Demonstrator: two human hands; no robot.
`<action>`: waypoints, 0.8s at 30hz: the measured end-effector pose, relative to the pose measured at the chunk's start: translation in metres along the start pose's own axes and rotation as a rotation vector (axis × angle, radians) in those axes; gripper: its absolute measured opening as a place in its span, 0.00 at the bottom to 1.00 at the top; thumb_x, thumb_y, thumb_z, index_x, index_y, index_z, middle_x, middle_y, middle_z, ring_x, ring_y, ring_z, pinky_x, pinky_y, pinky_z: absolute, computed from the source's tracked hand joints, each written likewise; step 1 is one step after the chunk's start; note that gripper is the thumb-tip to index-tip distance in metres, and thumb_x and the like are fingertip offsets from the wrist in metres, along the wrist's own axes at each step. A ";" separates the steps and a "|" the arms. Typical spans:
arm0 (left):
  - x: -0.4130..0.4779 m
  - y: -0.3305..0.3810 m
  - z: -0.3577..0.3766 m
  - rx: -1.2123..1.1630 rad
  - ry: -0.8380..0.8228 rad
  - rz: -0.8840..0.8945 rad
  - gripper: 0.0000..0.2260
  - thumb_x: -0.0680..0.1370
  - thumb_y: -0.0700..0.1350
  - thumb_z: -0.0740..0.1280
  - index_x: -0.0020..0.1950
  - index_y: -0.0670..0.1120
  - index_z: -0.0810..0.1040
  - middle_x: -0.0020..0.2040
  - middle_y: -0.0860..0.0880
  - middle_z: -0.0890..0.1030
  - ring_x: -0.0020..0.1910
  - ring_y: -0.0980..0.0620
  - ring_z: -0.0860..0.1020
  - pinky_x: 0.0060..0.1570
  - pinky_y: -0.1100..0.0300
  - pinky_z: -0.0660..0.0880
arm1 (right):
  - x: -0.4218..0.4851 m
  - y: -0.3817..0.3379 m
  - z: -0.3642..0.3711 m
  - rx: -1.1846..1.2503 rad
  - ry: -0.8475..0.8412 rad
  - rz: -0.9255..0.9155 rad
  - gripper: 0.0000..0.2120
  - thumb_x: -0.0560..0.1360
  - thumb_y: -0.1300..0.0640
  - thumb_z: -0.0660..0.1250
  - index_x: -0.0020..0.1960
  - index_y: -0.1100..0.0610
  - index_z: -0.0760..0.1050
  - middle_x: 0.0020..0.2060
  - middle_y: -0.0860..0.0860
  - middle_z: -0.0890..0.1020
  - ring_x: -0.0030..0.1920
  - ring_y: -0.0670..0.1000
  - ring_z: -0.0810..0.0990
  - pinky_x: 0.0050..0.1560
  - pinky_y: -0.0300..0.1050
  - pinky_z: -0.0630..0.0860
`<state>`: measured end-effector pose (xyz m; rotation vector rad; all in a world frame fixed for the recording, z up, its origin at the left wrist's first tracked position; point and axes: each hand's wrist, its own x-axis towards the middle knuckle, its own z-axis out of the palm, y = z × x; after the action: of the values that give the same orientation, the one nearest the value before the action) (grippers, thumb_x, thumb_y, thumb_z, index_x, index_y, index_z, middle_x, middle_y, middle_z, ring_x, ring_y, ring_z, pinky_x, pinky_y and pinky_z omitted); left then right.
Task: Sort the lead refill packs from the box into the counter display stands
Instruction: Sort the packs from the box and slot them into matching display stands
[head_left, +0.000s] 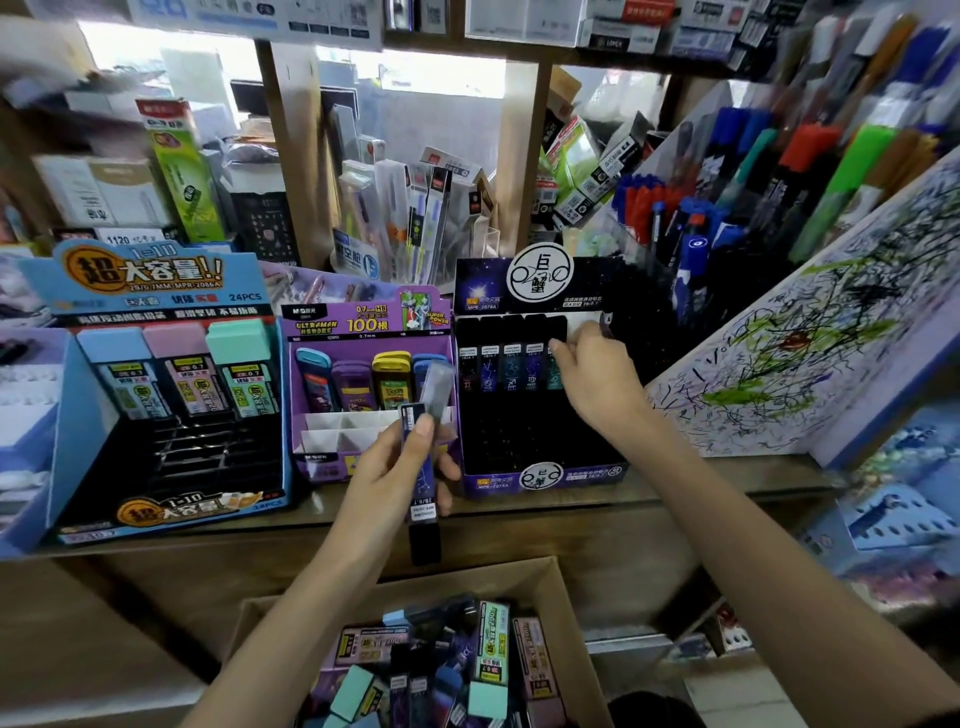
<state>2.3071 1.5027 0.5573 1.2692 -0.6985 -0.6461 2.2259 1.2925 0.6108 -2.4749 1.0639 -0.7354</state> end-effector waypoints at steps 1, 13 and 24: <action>0.000 0.000 0.001 0.009 -0.008 0.005 0.21 0.74 0.60 0.60 0.52 0.44 0.77 0.34 0.48 0.79 0.26 0.52 0.73 0.29 0.63 0.72 | -0.010 -0.005 -0.001 0.020 0.031 -0.049 0.15 0.80 0.50 0.57 0.51 0.63 0.70 0.40 0.55 0.78 0.39 0.56 0.77 0.38 0.46 0.70; -0.008 0.007 0.005 0.035 0.003 -0.036 0.18 0.75 0.59 0.58 0.53 0.48 0.77 0.40 0.48 0.84 0.31 0.51 0.80 0.26 0.60 0.77 | -0.062 -0.055 0.002 0.924 -0.408 -0.008 0.02 0.78 0.62 0.63 0.47 0.57 0.73 0.36 0.49 0.80 0.32 0.43 0.78 0.33 0.37 0.73; -0.010 0.020 0.003 0.020 0.123 0.020 0.11 0.73 0.55 0.63 0.44 0.49 0.78 0.33 0.54 0.76 0.25 0.57 0.68 0.23 0.64 0.68 | -0.081 -0.041 0.001 1.413 -0.285 0.213 0.03 0.77 0.63 0.64 0.45 0.58 0.70 0.45 0.58 0.83 0.46 0.57 0.84 0.40 0.40 0.79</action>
<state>2.2991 1.5119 0.5762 1.3073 -0.6167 -0.5416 2.2027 1.3799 0.6041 -1.1642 0.3796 -0.6631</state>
